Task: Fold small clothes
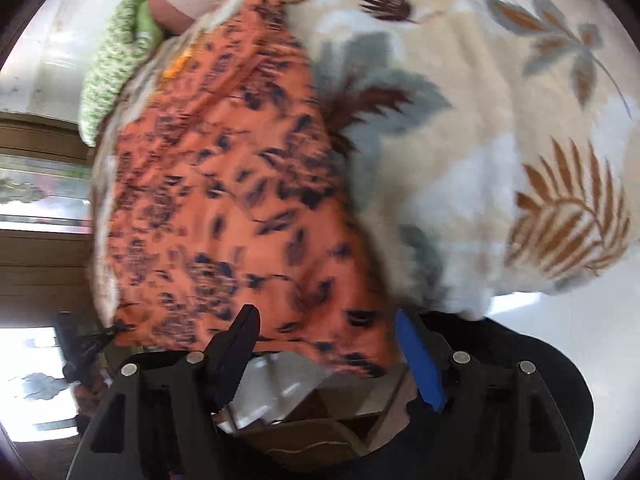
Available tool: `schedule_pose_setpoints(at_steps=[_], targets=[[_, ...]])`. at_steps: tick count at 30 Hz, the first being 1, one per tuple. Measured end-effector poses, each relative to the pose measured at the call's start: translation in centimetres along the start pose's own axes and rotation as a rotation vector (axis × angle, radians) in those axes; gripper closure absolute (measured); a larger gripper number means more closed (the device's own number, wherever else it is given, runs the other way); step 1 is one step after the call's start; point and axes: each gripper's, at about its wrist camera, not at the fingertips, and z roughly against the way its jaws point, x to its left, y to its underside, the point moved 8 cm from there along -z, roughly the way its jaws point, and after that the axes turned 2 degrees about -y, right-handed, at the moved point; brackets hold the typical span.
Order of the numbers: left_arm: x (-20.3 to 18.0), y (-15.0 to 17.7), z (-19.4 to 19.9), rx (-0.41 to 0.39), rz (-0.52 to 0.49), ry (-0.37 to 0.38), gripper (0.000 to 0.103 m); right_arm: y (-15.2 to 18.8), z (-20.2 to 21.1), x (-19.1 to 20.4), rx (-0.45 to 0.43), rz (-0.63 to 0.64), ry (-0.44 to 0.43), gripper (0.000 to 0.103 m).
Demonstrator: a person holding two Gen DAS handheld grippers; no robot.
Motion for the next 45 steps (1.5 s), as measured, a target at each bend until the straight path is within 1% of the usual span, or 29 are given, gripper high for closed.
schedule_pose_setpoints(at_steps=[1,2,4,6,7,8,9,10,11,12,14,15,16,18,20,21,24,25,28,29,31,32,34,37,40,42,43,44,45], targets=[[0.3,0.1,-0.4,0.007,0.008,-0.013,0.070,0.2,-0.4,-0.5,0.005,-0.001,0.004,0.029],[0.6,0.2,-0.7,0.015,0.020,-0.023,0.064,0.5,-1.3,-1.0,0.021,-0.021,-0.021,0.029],[0.8,0.4,-1.2,0.031,0.036,-0.019,0.059,1.2,-3.2,-1.8,0.071,-0.069,-0.071,0.031],[0.8,0.9,-1.6,0.052,0.036,-0.007,0.053,2.2,-5.0,-2.1,0.121,-0.111,-0.091,0.034],[0.8,1.1,-1.9,0.059,0.032,-0.007,0.053,2.5,-5.6,-2.1,0.131,-0.127,-0.109,0.048],[1.0,1.4,-2.2,0.071,0.032,-0.011,0.053,2.7,-6.2,-2.1,0.130,-0.134,-0.117,0.068],[1.1,1.6,-2.4,0.076,0.036,-0.011,0.053,2.8,-6.5,-2.2,0.124,-0.139,-0.112,0.073],[1.2,1.7,-2.6,0.078,0.041,-0.009,0.054,2.7,-6.6,-2.2,0.112,-0.140,-0.112,0.081],[1.3,1.9,-2.7,0.077,0.044,-0.006,0.064,2.6,-6.5,-2.0,0.098,-0.130,-0.114,0.091],[1.4,1.9,-2.7,0.078,0.042,-0.008,0.079,2.6,-6.4,-1.6,0.086,-0.105,-0.112,0.092],[1.1,1.8,-2.5,0.073,0.026,-0.001,0.088,2.6,-5.7,-0.3,0.065,-0.052,-0.088,0.094],[0.9,1.8,-2.3,0.066,0.009,-0.003,0.091,2.5,-5.0,0.7,0.049,-0.018,-0.094,0.094],[0.6,1.6,-2.1,0.060,-0.006,-0.002,0.093,2.4,-4.3,1.7,0.034,0.010,-0.110,0.095],[0.0,1.1,-1.3,0.044,-0.015,0.027,0.094,2.1,-2.5,4.0,0.000,0.069,-0.147,0.095],[-0.7,0.1,0.1,0.019,-0.007,0.079,0.094,1.5,-0.8,6.2,-0.037,0.099,-0.220,0.095],[-0.9,-0.3,0.6,0.004,-0.006,0.101,0.094,0.9,0.3,7.2,-0.065,0.116,-0.265,0.095],[-1.6,-2.6,3.3,-0.059,0.005,0.178,0.094,-1.2,2.9,9.2,-0.145,0.137,-0.361,0.095],[-1.9,-3.5,4.1,-0.076,0.010,0.204,0.094,-2.3,3.7,9.8,-0.171,0.138,-0.389,0.095],[-3.4,-8.4,6.1,-0.137,0.025,0.255,0.094,-5.3,5.0,11.0,-0.231,0.132,-0.422,0.095],[-3.7,-9.9,6.6,-0.151,0.030,0.268,0.094,-6.9,5.4,11.2,-0.254,0.126,-0.434,0.095],[-4.0,-13.1,7.2,-0.179,0.035,0.282,0.094,-9.9,6.0,11.4,-0.295,0.108,-0.445,0.095],[-3.9,-15.4,7.4,-0.193,0.037,0.279,0.094,-11.2,5.9,11.7,-0.311,0.102,-0.449,0.095],[-3.8,-19.4,6.8,-0.201,0.056,0.270,0.094,-15.3,6.3,11.6,-0.357,0.075,-0.454,0.095],[-4.1,-26.6,5.2,-0.211,0.082,0.253,0.094,-21.8,5.7,11.4,-0.411,0.021,-0.439,0.095],[-4.3,-34.5,1.8,-0.238,0.121,0.191,0.094,-28.3,4.4,11.1,-0.455,-0.039,-0.426,0.095],[-3.7,-38.0,-0.7,-0.257,0.156,0.165,0.093,-33.2,2.0,10.8,-0.455,-0.097,-0.434,0.094],[-3.3,-39.7,-2.6,-0.259,0.176,0.130,0.091,-35.0,1.1,10.4,-0.456,-0.122,-0.432,0.092],[-2.6,-40.5,-4.4,-0.249,0.205,0.104,0.091,-36.2,0.1,9.8,-0.454,-0.146,-0.427,0.092],[-2.0,-40.7,-5.7,-0.242,0.241,0.098,0.091,-37.8,-2.2,9.1,-0.421,-0.194,-0.413,0.092]])
